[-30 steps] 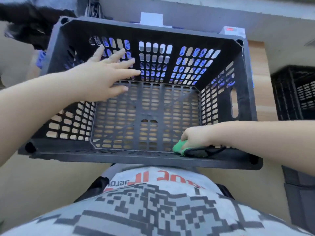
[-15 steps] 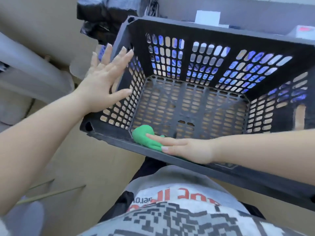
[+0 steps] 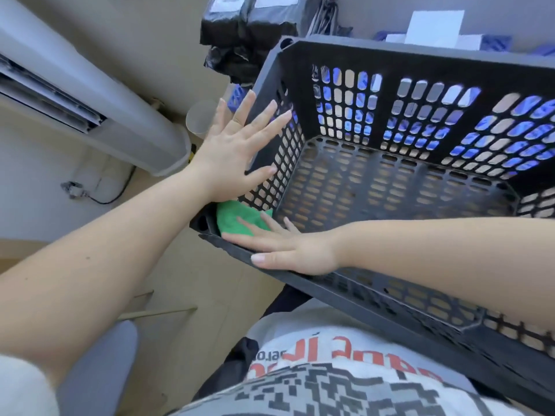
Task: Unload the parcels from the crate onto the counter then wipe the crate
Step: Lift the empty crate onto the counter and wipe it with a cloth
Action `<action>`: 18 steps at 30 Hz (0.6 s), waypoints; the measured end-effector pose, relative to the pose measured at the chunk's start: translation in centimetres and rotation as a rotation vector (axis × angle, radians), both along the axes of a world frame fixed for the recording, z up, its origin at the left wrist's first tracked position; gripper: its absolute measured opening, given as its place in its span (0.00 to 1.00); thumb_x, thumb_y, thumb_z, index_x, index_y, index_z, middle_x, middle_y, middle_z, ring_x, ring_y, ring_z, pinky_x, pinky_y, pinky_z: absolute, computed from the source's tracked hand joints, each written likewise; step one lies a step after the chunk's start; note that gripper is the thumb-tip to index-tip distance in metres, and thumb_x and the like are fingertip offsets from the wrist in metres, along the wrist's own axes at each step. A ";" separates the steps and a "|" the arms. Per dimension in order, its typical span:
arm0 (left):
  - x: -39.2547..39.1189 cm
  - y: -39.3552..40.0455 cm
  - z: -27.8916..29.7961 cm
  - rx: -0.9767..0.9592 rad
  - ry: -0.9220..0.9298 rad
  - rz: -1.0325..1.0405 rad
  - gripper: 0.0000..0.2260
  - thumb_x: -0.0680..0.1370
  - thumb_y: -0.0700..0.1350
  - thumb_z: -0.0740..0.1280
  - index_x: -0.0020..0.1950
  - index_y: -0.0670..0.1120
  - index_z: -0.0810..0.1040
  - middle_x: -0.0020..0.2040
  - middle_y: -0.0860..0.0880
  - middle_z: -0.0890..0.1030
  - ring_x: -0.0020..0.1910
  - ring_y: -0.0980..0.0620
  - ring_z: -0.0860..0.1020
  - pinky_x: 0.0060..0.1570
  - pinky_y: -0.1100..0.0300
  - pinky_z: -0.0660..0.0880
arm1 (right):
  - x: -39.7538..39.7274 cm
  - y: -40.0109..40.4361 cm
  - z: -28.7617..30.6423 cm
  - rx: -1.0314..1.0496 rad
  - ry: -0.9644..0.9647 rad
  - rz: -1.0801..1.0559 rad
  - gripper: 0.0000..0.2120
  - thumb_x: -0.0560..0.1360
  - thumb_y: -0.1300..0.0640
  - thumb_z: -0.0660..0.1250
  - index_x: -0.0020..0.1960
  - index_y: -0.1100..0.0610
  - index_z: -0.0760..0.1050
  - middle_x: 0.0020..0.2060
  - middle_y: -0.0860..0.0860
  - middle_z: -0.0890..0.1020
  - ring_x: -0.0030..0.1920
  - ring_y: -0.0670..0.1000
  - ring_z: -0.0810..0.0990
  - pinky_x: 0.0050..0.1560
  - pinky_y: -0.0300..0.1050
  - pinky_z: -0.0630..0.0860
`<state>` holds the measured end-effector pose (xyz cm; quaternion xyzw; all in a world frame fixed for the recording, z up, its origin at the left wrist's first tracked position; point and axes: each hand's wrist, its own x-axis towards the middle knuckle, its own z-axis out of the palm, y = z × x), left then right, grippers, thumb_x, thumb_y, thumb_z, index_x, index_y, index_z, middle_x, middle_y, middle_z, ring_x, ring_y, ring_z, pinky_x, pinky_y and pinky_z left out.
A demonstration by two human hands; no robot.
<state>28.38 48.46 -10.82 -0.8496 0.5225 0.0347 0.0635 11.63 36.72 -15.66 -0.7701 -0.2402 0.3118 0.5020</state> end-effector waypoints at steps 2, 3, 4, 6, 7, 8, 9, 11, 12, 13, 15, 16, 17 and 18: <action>-0.1 -0.1 0.2 -0.013 0.016 0.010 0.34 0.78 0.62 0.55 0.81 0.56 0.46 0.81 0.53 0.51 0.80 0.45 0.40 0.74 0.34 0.40 | 0.2 0.5 -0.2 0.048 0.008 0.039 0.27 0.83 0.41 0.49 0.78 0.36 0.41 0.78 0.44 0.35 0.76 0.55 0.29 0.75 0.61 0.32; -0.2 -0.2 0.3 -0.020 0.028 0.018 0.34 0.78 0.62 0.56 0.81 0.55 0.47 0.81 0.53 0.52 0.80 0.46 0.40 0.74 0.34 0.40 | 0.3 0.6 -0.3 0.104 0.037 0.034 0.28 0.83 0.41 0.50 0.78 0.36 0.41 0.78 0.44 0.34 0.76 0.55 0.29 0.75 0.61 0.34; -0.3 -0.2 0.4 -0.025 0.038 0.024 0.34 0.78 0.61 0.56 0.81 0.54 0.48 0.81 0.53 0.53 0.80 0.46 0.40 0.75 0.35 0.40 | 0.4 0.7 -0.6 0.155 0.062 0.027 0.28 0.82 0.41 0.49 0.78 0.36 0.42 0.78 0.45 0.34 0.77 0.55 0.30 0.75 0.61 0.35; -0.3 -0.3 0.5 -0.019 0.043 0.027 0.35 0.78 0.60 0.58 0.81 0.53 0.50 0.81 0.52 0.53 0.80 0.45 0.41 0.75 0.35 0.40 | 0.5 1.1 -1.4 0.222 0.070 0.010 0.27 0.81 0.40 0.47 0.78 0.35 0.43 0.79 0.44 0.36 0.77 0.55 0.31 0.75 0.60 0.35; -0.3 -0.4 0.6 -0.014 0.041 0.031 0.35 0.77 0.60 0.59 0.81 0.53 0.50 0.81 0.52 0.53 0.80 0.44 0.41 0.74 0.34 0.40 | 0.7 1.4 -1.8 0.253 0.069 0.000 0.25 0.82 0.41 0.45 0.78 0.36 0.44 0.79 0.45 0.37 0.77 0.55 0.31 0.75 0.59 0.34; -0.3 -0.5 0.6 -0.010 0.037 0.032 0.35 0.77 0.60 0.60 0.81 0.53 0.51 0.81 0.52 0.54 0.80 0.44 0.42 0.74 0.34 0.40 | 0.8 1.7 -2.1 0.281 0.059 -0.016 0.24 0.83 0.43 0.44 0.78 0.38 0.45 0.79 0.45 0.38 0.77 0.55 0.32 0.76 0.57 0.34; -0.4 -0.5 0.7 -0.005 0.031 0.031 0.36 0.77 0.60 0.61 0.81 0.52 0.51 0.81 0.51 0.54 0.80 0.43 0.43 0.74 0.33 0.41 | 1.0 1.9 -2.4 0.313 0.047 -0.035 0.23 0.84 0.46 0.43 0.79 0.41 0.46 0.79 0.47 0.40 0.77 0.53 0.32 0.76 0.54 0.33; -0.5 -0.6 0.7 0.002 0.012 0.028 0.36 0.77 0.60 0.62 0.81 0.51 0.53 0.81 0.50 0.55 0.80 0.41 0.44 0.74 0.32 0.42 | 1.1 2.1 -3.3 0.373 0.025 -0.063 0.23 0.85 0.52 0.45 0.80 0.48 0.50 0.80 0.50 0.44 0.77 0.46 0.37 0.76 0.43 0.35; -0.5 -0.6 0.8 0.005 0.003 0.030 0.36 0.77 0.60 0.62 0.81 0.51 0.54 0.81 0.49 0.55 0.80 0.41 0.45 0.74 0.32 0.42 | 1.0 2.0 -4.0 0.395 0.023 -0.075 0.22 0.85 0.54 0.47 0.79 0.51 0.52 0.80 0.49 0.47 0.78 0.44 0.39 0.76 0.39 0.37; -0.6 -0.7 0.8 0.010 -0.004 0.033 0.36 0.77 0.60 0.62 0.81 0.50 0.54 0.81 0.49 0.55 0.80 0.41 0.45 0.74 0.32 0.41 | 0.9 1.8 -4.8 0.405 0.034 -0.091 0.22 0.85 0.55 0.48 0.79 0.51 0.54 0.79 0.47 0.49 0.78 0.43 0.42 0.76 0.36 0.40; -0.6 -0.8 0.9 0.024 -0.018 0.048 0.36 0.77 0.60 0.61 0.81 0.50 0.54 0.81 0.49 0.55 0.80 0.41 0.45 0.74 0.33 0.41 | 0.7 1.0 -6.8 0.376 0.084 -0.124 0.21 0.85 0.60 0.50 0.78 0.53 0.59 0.77 0.44 0.54 0.77 0.40 0.48 0.74 0.30 0.44; -0.6 -0.9 0.9 0.030 -0.024 0.054 0.36 0.77 0.60 0.61 0.81 0.50 0.54 0.81 0.49 0.55 0.80 0.41 0.45 0.74 0.33 0.41 | 0.7 0.6 -7.9 0.339 0.114 -0.138 0.22 0.84 0.65 0.51 0.78 0.55 0.60 0.76 0.44 0.55 0.76 0.38 0.50 0.72 0.27 0.44; -0.7 -1.0 0.9 0.036 -0.029 0.058 0.36 0.77 0.60 0.62 0.81 0.50 0.54 0.81 0.49 0.55 0.80 0.40 0.45 0.74 0.33 0.41 | 0.8 0.3 -8.9 0.284 0.149 -0.155 0.24 0.83 0.68 0.51 0.77 0.56 0.62 0.76 0.46 0.57 0.75 0.38 0.51 0.70 0.24 0.44; -0.7 -1.0 0.9 0.041 -0.034 0.059 0.36 0.77 0.60 0.62 0.81 0.51 0.54 0.81 0.49 0.56 0.80 0.40 0.45 0.74 0.33 0.41 | 0.9 0.1 -9.9 0.214 0.189 -0.179 0.25 0.82 0.69 0.51 0.77 0.55 0.62 0.77 0.47 0.58 0.76 0.40 0.52 0.69 0.23 0.44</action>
